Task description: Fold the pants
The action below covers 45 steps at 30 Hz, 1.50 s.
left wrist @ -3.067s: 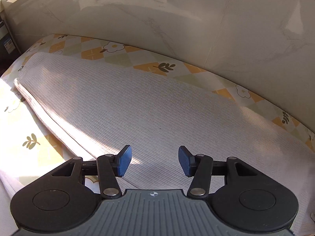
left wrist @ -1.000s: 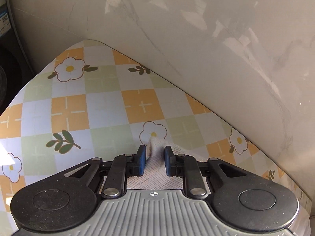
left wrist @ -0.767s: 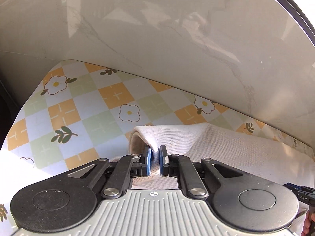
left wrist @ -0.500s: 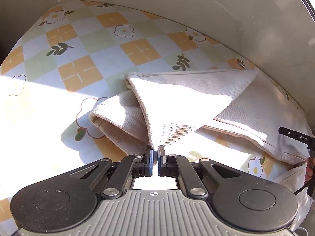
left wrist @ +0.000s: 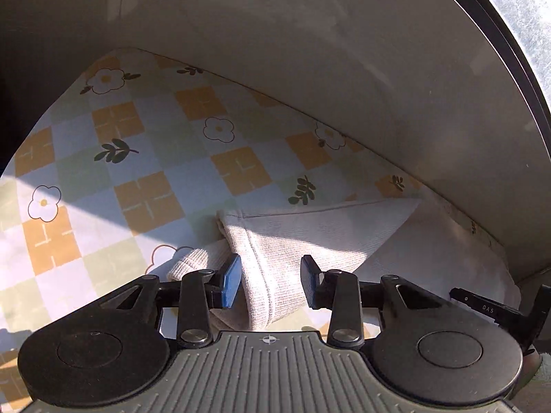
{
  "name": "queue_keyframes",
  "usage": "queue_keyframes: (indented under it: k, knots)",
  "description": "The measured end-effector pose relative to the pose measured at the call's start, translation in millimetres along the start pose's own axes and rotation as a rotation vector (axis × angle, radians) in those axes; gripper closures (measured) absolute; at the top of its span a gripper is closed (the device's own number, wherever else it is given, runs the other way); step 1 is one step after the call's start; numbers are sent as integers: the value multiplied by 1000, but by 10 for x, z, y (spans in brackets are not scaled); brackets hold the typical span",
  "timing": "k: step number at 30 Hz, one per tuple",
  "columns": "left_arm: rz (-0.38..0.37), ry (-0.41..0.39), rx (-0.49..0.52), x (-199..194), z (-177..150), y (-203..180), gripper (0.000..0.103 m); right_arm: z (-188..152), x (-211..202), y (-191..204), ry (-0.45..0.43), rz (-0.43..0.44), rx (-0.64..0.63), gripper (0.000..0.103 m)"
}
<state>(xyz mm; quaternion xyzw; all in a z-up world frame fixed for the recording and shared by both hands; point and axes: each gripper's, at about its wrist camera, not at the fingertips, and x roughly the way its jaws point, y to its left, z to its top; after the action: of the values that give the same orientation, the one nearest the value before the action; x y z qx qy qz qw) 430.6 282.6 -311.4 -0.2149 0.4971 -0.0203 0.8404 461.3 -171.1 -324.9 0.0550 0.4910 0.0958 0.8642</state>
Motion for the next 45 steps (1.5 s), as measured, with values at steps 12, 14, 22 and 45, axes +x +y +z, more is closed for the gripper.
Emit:
queue_keyframes:
  k: [12,14,22,45]
  knots:
    - [37,75,-300,729,454,239,69,-38,-17,-25,-7,7,6,77]
    - [56,80,-258,754,460,139,68,-45,-13,-22,-10,5,1,77]
    - [111,115,-206,873,406,40,79,-54,-7,-18,-2,3,0,76]
    - [431,-304,209,1118,1379,-948,65,15,-186,264,-67,40,-81,75]
